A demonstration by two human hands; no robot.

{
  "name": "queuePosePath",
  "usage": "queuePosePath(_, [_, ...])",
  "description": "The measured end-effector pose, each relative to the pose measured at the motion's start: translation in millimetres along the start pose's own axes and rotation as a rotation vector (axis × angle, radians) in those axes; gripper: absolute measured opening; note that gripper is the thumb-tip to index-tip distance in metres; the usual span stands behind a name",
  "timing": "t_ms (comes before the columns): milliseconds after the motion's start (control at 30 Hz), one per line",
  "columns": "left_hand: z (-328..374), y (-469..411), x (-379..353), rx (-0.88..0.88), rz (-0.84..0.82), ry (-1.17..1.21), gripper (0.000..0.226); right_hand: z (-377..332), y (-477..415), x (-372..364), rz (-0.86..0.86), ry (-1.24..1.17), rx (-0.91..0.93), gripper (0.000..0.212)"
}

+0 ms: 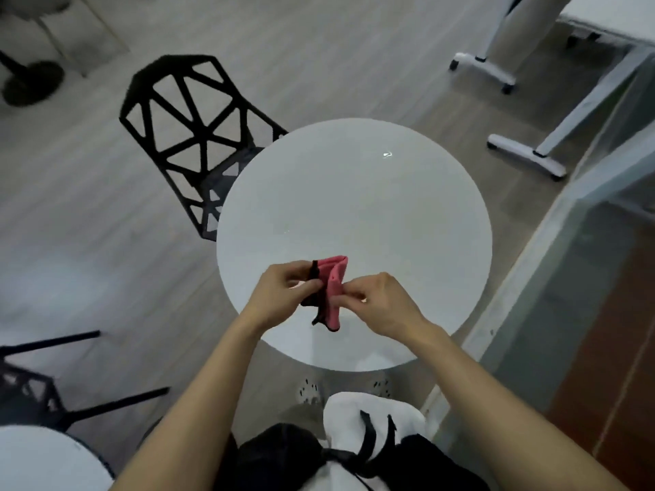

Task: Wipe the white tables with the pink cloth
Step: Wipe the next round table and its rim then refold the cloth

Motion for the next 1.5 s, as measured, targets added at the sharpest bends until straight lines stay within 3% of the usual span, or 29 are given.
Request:
queuePosePath(167, [-26.2,40.8,25.7,0.095,0.259,-0.061,0.019,17.8,15.4,-19.9,-0.007,0.009,-0.06,0.026])
queuePosePath(467, [-54.6,89.5,-9.5,-0.047,0.228,-0.083,0.029,58.5,43.9,-61.6,0.067,0.031,-0.202,0.02])
queuePosePath(600, [-56.8,86.1,-21.1,-0.056,0.269,-0.034,0.044,75.0,38.8,-32.4,0.247,0.059,-0.203,0.019])
queuePosePath(700, [-70.9,73.0,-16.9,0.054,0.135,-0.292,0.052,95.0,13.6,-0.1,0.364,0.216,-0.293,0.043])
queuePosePath(800, [-97.1,66.2,-0.7,0.181,-0.05,-0.63,0.064,111.1,-13.0,-8.2,0.32,0.417,-0.307,0.057])
queuePosePath(1000, [-131.1,47.5,26.0,0.4,-0.064,-0.775,0.115,117.1,-31.8,-91.3,0.153,0.433,-0.056,0.06])
queuePosePath(1167, [-143.5,23.0,17.4,0.465,-0.078,-0.945,0.152,137.7,-39.0,-107.3,0.227,0.556,0.006,0.06])
queuePosePath(1500, [-168.6,51.5,-12.1,0.42,-0.199,-1.042,0.15,138.2,-37.9,-112.5,0.453,0.528,-0.18,0.08])
Point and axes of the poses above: each hand's wrist, its own y-axis away from the middle knuckle, its own x-axis out of the back of the hand, z = x × y, the point moved 7 cm from there along -y, towards the middle knuckle, and after that the axes turned 14 degrees about -x, right-handed, at the moved point
